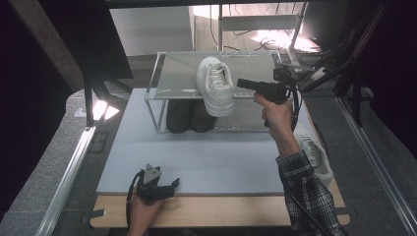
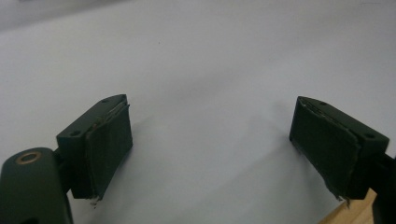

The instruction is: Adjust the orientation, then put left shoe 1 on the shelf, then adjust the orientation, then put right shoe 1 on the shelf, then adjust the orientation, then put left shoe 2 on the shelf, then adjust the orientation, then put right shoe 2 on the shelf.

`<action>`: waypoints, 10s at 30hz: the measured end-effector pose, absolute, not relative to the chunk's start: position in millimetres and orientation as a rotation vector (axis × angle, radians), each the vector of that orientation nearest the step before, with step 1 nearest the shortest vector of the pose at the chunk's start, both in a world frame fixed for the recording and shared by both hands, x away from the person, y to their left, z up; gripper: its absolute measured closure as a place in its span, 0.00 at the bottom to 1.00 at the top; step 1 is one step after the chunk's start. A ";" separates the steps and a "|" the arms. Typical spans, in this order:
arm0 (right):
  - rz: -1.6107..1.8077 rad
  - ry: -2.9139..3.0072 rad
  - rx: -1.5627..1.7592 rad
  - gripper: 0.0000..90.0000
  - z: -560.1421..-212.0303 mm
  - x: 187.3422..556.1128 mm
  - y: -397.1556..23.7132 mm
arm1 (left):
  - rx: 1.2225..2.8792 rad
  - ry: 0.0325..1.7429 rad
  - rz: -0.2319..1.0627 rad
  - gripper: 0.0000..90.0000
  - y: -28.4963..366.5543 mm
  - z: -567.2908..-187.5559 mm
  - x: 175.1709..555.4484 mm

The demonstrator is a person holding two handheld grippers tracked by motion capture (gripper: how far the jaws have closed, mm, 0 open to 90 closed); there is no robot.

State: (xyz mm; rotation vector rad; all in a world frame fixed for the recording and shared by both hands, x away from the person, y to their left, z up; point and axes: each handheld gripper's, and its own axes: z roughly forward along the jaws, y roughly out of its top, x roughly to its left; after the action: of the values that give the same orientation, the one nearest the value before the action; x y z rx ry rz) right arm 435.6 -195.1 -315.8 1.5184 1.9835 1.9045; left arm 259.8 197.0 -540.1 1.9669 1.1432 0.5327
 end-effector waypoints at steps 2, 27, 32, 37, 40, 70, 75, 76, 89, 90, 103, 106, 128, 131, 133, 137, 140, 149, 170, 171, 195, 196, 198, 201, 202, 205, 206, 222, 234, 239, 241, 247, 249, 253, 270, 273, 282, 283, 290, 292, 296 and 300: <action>1.897 2.002 1.513 0.56 -317.4 432.8 -197.2 | 1.966 1.144 0.532 0.14 196.9 -540.1 259.8; 1.832 2.169 1.380 0.66 -348.8 395.8 -203.1 | 1.966 1.143 0.533 0.14 196.9 -540.1 259.8; 1.831 2.201 1.335 0.72 -352.6 387.6 -197.1 | 1.966 1.143 0.534 0.14 196.9 -540.1 259.8; 1.809 2.248 1.294 0.82 -355.7 379.9 -188.1 | 1.966 1.143 0.534 0.14 196.9 -540.1 259.8; 1.772 2.265 1.273 0.91 -357.8 376.7 -181.9 | 1.966 1.143 0.534 0.14 196.9 -540.1 259.8; 1.813 2.188 1.319 0.99 -369.8 395.0 -149.8 | 1.966 1.143 0.533 0.14 197.0 -540.1 259.8; 1.791 2.181 1.326 0.99 -369.2 400.7 -143.9 | 1.967 1.143 0.533 0.14 197.0 -540.1 259.8; 1.796 2.178 1.325 0.99 -369.3 401.7 -143.4 | 1.967 1.143 0.534 0.14 196.9 -540.1 259.8; 1.762 2.156 1.369 0.99 -370.2 418.5 -129.2 | 1.966 1.143 0.533 0.14 196.9 -540.1 259.8; 1.763 2.154 1.377 0.99 -370.3 420.4 -127.6 | 1.966 1.143 0.534 0.14 196.9 -540.1 259.8; 1.728 2.145 1.400 0.99 -370.2 436.1 -110.5 | 1.967 1.143 0.533 0.14 196.9 -540.1 259.8; 1.719 2.148 1.401 0.99 -369.9 438.8 -104.4 | 1.967 1.143 0.534 0.14 197.0 -540.1 259.8; 1.657 2.188 1.339 0.91 -366.3 433.7 -100.9 | 1.966 1.143 0.533 0.14 197.0 -540.1 259.8; 1.635 2.203 1.306 0.87 -365.3 429.1 -101.5 | 1.966 1.143 0.533 0.14 197.0 -540.1 259.8; 1.619 2.214 1.288 0.82 -365.4 426.7 -101.7 | 1.966 1.143 0.533 0.14 196.9 -540.2 259.7; 1.575 2.224 1.246 0.72 -366.5 420.6 -103.2 | 1.965 1.143 0.533 0.14 197.0 -540.1 259.8; 1.548 2.232 1.223 0.65 -367.7 416.7 -105.2 | 1.966 1.143 0.533 0.14 197.0 -540.1 259.7; 1.391 2.275 1.075 0.47 -374.4 398.0 -109.1 | 1.971 1.144 0.534 0.14 197.1 -539.9 259.6; 1.171 2.382 0.941 0.24 -403.7 357.7 -142.0 | 1.971 1.145 0.534 0.14 197.0 -539.8 259.5; 1.162 2.383 0.942 0.24 -404.8 356.0 -144.3 | 1.968 1.146 0.533 0.14 196.8 -539.9 259.5; 1.067 2.381 1.056 0.21 -421.4 326.3 -203.2 | 1.965 1.151 0.533 0.14 196.4 -539.9 259.2; 1.064 2.380 1.062 0.21 -421.8 325.7 -205.8 | 1.965 1.151 0.533 0.14 196.4 -539.9 259.2; 1.052 2.376 1.064 0.21 -422.1 324.5 -210.7 | 1.965 1.151 0.533 0.14 196.5 -539.9 259.2; 1.046 2.369 1.077 0.21 -421.3 322.4 -217.1 | 1.965 1.151 0.533 0.14 196.5 -539.9 259.2; 1.041 2.364 1.080 0.21 -420.4 321.3 -220.1 | 1.965 1.151 0.533 0.14 196.5 -539.9 259.3; 1.040 2.354 1.098 0.22 -418.3 319.3 -227.4 | 1.967 1.148 0.535 0.14 196.7 -539.9 259.4; 1.038 2.348 1.107 0.23 -417.3 318.6 -231.2 | 1.967 1.148 0.535 0.14 196.7 -539.9 259.4; 0.920 2.238 1.266 0.72 -407.1 310.4 -278.9 | 1.971 1.147 0.534 0.14 196.9 -539.7 259.4; 0.897 2.187 1.362 0.99 -401.6 302.2 -309.5 | 1.965 1.151 0.533 0.14 196.5 -539.9 259.3; 0.856 2.170 1.379 0.99 -403.5 290.7 -323.0 | 1.969 1.150 0.533 0.14 196.7 -539.8 259.2; 0.845 2.161 1.385 0.99 -404.7 286.4 -327.3 | 1.969 1.150 0.532 0.14 196.7 -539.8 259.2; 0.824 2.150 1.426 0.99 -413.1 271.9 -339.6 | 1.970 1.149 0.533 0.14 196.7 -539.8 259.3; 0.817 2.159 1.436 0.99 -417.7 268.0 -341.7 | 1.970 1.149 0.533 0.14 196.7 -539.7 259.3; 0.795 2.185 1.449 0.99 -426.1 264.9 -342.3 | 1.970 1.149 0.533 0.14 196.7 -539.8 259.3; 0.796 2.252 1.449 1.00 -427.8 239.0 -347.8 | 1.970 1.149 0.533 0.14 196.7 -539.8 259.3; 0.804 2.255 1.453 1.00 -427.4 234.6 -350.5 | 1.970 1.149 0.534 0.14 196.7 -539.8 259.3; 0.871 2.186 1.448 0.99 -408.9 240.3 -357.5 | 1.968 1.152 0.535 0.14 196.4 -539.7 259.2; 0.877 2.171 1.452 0.99 -406.2 242.6 -359.7 | 1.969 1.153 0.535 0.14 196.4 -539.7 259.2; 0.891 2.095 1.508 0.99 -398.3 263.7 -378.5 | 1.968 1.153 0.534 0.14 196.3 -539.7 259.2; 0.881 2.084 1.523 0.99 -401.1 271.5 -384.3 | 1.969 1.153 0.534 0.14 196.4 -539.7 259.3; 0.875 2.071 1.547 0.99 -410.7 283.9 -390.5 | 1.968 1.154 0.534 0.14 196.4 -539.7 259.3; 0.858 2.081 1.567 0.99 -425.3 295.7 -392.8 | 1.968 1.155 0.534 0.14 196.3 -539.7 259.3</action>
State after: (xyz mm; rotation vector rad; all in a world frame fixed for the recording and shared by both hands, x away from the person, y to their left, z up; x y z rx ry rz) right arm 295.7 -392.8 -425.3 1.5666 2.0811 0.8579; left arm 259.3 196.3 -539.7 1.9676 1.1547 0.5338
